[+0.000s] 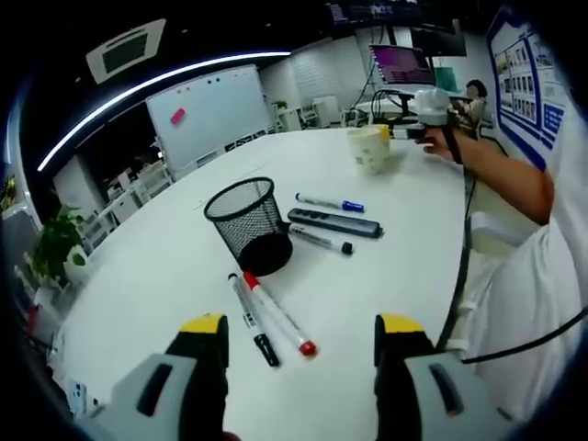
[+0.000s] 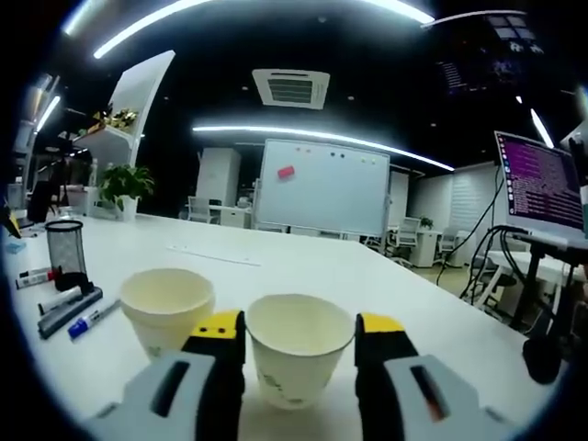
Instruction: Place the scattered laser pointers and whiteboard markers into the pen holder and stack the scattered paper cups together
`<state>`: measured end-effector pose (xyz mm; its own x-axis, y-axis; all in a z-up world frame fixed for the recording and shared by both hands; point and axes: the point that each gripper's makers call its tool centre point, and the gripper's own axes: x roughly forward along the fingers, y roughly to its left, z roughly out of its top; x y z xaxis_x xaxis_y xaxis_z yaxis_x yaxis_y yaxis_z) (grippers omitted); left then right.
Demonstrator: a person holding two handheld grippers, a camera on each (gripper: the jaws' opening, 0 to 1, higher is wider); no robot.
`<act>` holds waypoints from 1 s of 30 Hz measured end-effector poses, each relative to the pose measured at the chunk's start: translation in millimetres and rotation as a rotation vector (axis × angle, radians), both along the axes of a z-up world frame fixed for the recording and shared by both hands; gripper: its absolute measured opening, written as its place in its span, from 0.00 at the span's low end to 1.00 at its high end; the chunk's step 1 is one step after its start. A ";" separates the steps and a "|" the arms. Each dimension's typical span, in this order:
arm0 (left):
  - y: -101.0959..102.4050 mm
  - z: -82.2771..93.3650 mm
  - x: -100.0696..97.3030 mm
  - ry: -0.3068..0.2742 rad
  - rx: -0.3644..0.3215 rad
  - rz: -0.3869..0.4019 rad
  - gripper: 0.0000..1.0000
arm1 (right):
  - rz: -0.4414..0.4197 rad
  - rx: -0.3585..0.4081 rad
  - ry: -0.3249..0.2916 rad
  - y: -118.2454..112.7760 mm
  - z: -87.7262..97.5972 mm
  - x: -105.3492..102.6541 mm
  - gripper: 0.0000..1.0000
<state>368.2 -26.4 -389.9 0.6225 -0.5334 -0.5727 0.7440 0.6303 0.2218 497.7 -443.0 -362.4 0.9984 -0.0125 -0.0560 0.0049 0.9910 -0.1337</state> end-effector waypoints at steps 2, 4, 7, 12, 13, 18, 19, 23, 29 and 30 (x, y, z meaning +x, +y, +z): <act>-1.5 -3.4 -1.2 0.006 0.014 -0.012 0.65 | 0.000 0.000 -0.005 2.3 2.4 -2.2 0.47; -1.7 -4.0 -1.6 0.010 0.016 -0.015 0.65 | -0.007 -0.001 -0.010 3.8 5.3 -5.4 0.47; -1.7 -3.3 -1.6 0.007 0.013 -0.016 0.65 | -0.010 0.003 -0.021 2.0 7.8 -5.4 0.47; 0.7 -3.7 -1.3 0.007 0.018 -0.011 0.64 | -0.028 0.002 -0.044 -3.4 13.3 -5.1 0.47; 0.9 -3.7 -1.3 0.006 0.019 -0.010 0.64 | -0.030 0.004 -0.051 -3.8 14.8 -5.3 0.47; 2.3 -4.9 -1.3 0.007 0.023 -0.008 0.64 | -0.040 0.007 -0.075 -4.8 20.9 -6.8 0.47; 2.9 -6.2 -1.4 0.013 0.024 -0.006 0.64 | -0.044 0.007 -0.083 -5.3 22.6 -7.5 0.47; 4.3 -7.8 -2.5 0.016 0.034 -0.008 0.64 | -0.046 0.001 -0.136 -4.5 33.5 -9.9 0.47; 3.7 -5.8 -2.1 0.012 0.028 -0.008 0.64 | -0.046 -0.015 -0.214 -3.2 52.0 -14.6 0.47; 3.8 -6.3 -2.4 0.014 0.029 -0.007 0.64 | -0.044 -0.019 -0.229 -2.4 55.2 -15.3 0.47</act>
